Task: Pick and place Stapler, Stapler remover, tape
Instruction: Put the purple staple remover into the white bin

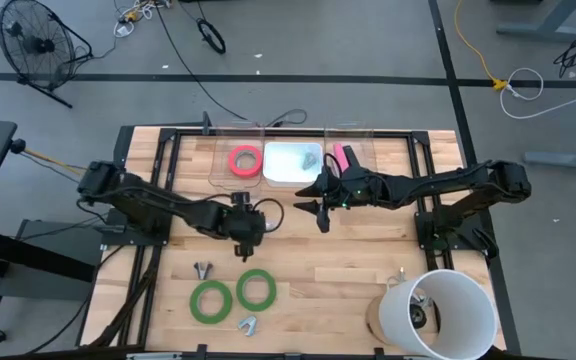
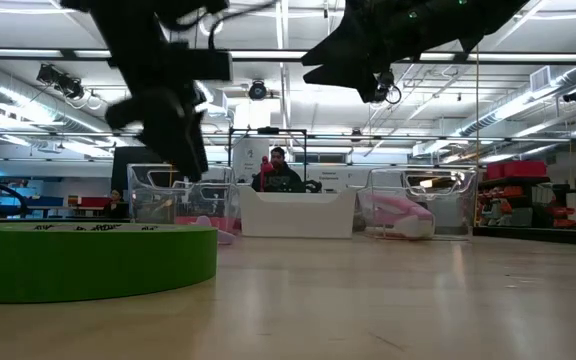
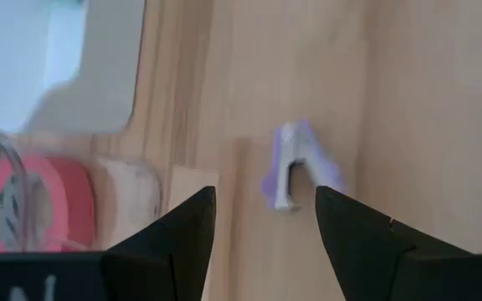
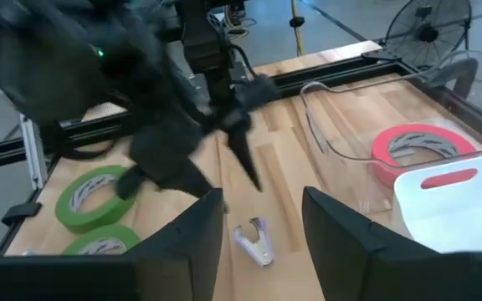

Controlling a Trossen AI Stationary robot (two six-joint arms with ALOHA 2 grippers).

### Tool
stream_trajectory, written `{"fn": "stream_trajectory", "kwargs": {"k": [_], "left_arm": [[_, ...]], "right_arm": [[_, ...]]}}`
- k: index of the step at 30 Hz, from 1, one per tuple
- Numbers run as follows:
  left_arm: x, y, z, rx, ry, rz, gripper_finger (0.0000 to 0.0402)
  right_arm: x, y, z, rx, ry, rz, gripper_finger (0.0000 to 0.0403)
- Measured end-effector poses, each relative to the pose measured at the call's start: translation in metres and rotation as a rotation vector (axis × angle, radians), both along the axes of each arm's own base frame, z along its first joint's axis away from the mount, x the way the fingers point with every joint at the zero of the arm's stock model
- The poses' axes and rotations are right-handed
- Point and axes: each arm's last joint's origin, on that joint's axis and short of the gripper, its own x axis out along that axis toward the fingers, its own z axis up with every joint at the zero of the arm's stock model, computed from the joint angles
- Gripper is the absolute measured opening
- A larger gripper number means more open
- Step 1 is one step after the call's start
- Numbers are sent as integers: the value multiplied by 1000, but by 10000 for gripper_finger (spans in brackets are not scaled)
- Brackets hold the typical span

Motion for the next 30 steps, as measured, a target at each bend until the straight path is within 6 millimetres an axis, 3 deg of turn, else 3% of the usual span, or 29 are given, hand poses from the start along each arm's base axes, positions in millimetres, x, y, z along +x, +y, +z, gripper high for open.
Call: {"fn": "stream_trajectory", "kwargs": {"k": [11, 22, 30], "left_arm": [[17, 26, -35, -72, 82, 80, 211], [20, 47, -41, -172, 101, 124, 210], [25, 59, -58, -265, 151, 138, 209]], "right_arm": [[0, 0, 0, 1, 1, 5, 164], [0, 0, 0, 1, 2, 5, 164], [0, 0, -1, 1, 8, 5, 164]]}}
